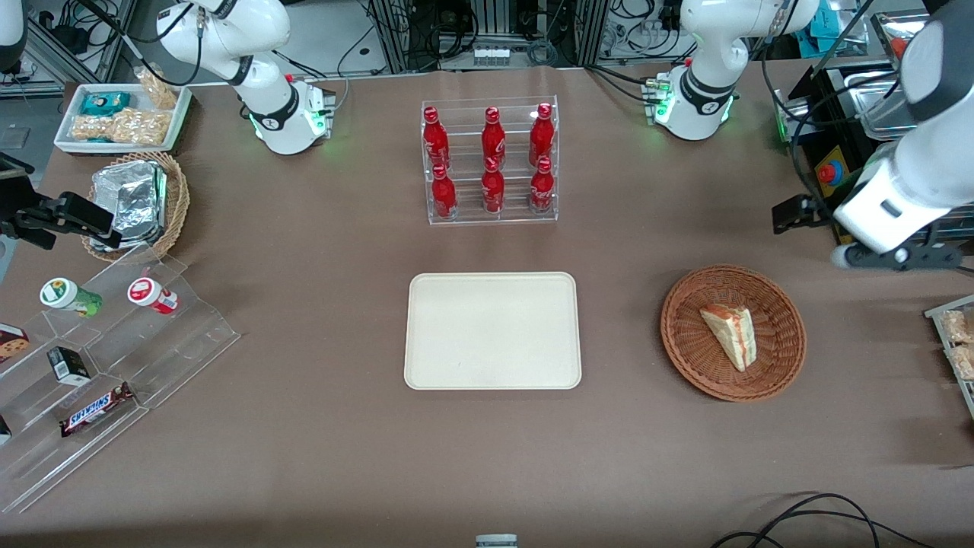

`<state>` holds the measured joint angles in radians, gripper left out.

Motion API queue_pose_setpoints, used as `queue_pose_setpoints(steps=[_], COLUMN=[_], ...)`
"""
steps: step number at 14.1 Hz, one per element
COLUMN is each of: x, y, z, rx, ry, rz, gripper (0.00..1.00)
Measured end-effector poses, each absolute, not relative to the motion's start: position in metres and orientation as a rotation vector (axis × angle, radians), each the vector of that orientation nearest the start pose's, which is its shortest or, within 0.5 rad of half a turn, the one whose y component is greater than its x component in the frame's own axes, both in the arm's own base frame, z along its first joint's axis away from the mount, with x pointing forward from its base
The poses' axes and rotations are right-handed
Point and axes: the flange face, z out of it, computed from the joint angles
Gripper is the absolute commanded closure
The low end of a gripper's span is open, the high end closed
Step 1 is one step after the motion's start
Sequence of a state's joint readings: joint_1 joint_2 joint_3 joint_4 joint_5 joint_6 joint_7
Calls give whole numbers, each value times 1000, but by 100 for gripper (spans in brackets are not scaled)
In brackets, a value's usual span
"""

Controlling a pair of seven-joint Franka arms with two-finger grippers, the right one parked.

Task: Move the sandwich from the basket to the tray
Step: 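Move the left gripper over the sandwich in the wicker basket, then lower the left gripper and close it on the wrapped sandwich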

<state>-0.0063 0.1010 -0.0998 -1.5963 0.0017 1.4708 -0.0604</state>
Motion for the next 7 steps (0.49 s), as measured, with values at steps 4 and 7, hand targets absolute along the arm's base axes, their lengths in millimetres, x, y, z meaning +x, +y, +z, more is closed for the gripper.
queue_pose_setpoints(steps=[4,7], x=[574,571], y=[-57,-56], z=[451,390], rx=[-3106,-3118], ry=[45,-98], rz=[351,224], gripper=[0,0])
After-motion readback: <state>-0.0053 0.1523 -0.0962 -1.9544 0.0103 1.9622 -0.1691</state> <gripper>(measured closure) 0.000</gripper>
